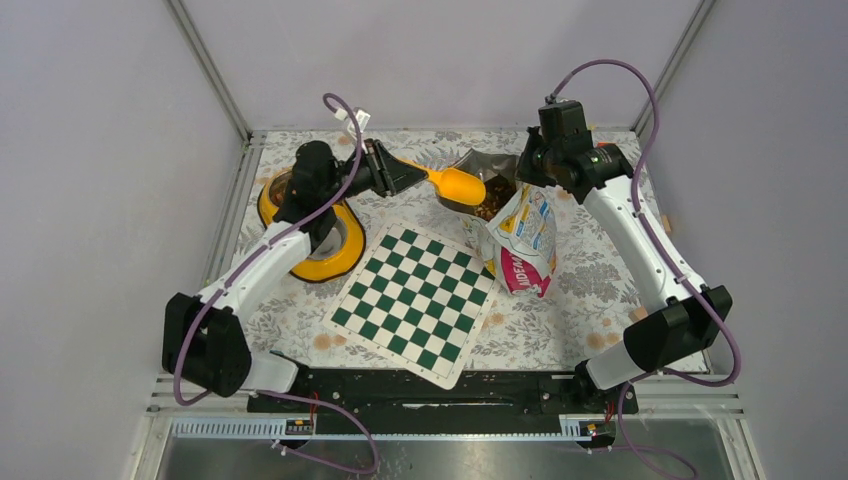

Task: Serve the pet food

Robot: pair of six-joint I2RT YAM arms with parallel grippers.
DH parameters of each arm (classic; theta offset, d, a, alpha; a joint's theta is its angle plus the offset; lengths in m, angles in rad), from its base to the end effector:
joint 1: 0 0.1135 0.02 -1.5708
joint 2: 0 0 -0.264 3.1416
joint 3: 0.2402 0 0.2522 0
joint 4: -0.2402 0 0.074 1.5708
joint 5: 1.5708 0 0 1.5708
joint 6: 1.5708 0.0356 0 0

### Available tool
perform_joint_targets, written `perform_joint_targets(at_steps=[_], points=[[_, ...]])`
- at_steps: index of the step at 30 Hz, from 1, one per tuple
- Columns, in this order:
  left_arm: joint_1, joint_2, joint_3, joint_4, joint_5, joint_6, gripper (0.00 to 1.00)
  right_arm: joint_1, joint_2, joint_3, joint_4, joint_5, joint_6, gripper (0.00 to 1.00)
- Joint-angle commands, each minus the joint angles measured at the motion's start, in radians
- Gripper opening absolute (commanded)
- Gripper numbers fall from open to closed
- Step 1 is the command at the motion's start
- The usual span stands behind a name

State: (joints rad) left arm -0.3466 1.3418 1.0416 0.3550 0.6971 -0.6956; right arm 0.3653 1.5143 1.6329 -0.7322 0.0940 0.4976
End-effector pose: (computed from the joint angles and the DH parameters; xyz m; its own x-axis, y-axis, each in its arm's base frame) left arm 0.2866 -0.1278 0.3610 -0.5137 -0.3368 -0.7891 0.6958 0.3745 -0.6129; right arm 0.3101 0.1150 0.4026 -0.6081 0.2762 -0.7442 0.0072 0.9394 0.3428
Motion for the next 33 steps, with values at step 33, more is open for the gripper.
perform_joint_targets(at_steps=[33], points=[[-0.200, 0.509, 0.462, -0.252, 0.080, -0.302, 0.00, 0.087, 0.026, 0.031, 0.093, 0.115, -0.043, 0.00]])
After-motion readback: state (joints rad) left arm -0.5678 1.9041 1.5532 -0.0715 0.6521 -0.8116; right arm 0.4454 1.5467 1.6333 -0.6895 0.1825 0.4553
